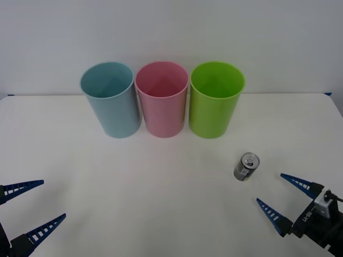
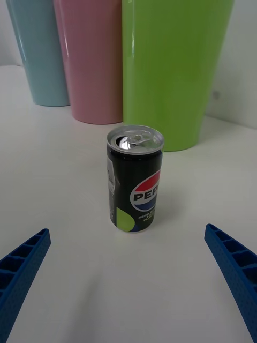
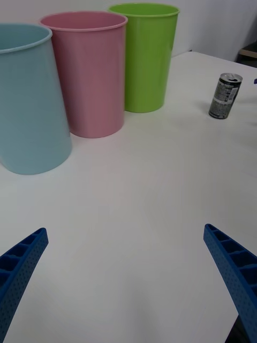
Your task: Put cans in the blue bin and PET bottles in the pink bin and trash in the green bin.
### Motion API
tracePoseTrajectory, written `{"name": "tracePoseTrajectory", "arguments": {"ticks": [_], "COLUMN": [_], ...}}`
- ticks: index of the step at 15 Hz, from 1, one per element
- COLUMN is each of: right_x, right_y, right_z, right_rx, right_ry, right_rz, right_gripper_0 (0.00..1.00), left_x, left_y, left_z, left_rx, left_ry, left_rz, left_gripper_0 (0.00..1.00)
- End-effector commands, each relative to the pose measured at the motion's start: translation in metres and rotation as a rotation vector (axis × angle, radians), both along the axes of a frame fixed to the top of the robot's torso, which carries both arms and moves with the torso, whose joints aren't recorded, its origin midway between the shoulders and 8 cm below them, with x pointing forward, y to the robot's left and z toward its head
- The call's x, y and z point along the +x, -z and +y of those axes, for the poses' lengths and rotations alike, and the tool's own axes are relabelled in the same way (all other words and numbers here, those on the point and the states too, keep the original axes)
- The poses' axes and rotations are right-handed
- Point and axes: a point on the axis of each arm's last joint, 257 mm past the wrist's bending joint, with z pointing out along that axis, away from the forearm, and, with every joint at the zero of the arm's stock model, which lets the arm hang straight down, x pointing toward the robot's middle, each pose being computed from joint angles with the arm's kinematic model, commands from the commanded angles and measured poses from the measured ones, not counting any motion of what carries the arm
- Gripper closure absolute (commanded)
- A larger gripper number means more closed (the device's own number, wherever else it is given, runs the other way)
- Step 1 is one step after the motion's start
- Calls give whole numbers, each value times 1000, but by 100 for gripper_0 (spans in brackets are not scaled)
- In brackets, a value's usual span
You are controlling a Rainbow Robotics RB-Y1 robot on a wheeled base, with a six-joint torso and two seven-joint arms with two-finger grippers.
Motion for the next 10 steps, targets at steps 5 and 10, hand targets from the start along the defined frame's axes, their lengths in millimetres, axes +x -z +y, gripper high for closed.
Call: {"name": "tracePoseTrajectory", "arguments": {"ticks": [5, 10], "right_x": [16, 30], "right_y": [2, 3], "right_z": [8, 12], "right_rx": [31, 28], "right_ry": [61, 89], "right_rz": [-8, -4], "right_gripper_0": [0, 0], "left_x": [0, 0], "left_y": [0, 0], "left_z": [0, 0], "left_rx": [0, 0], "left_ry": [0, 0], "left_rz": [0, 0], "left_gripper_0": [0, 0]}}
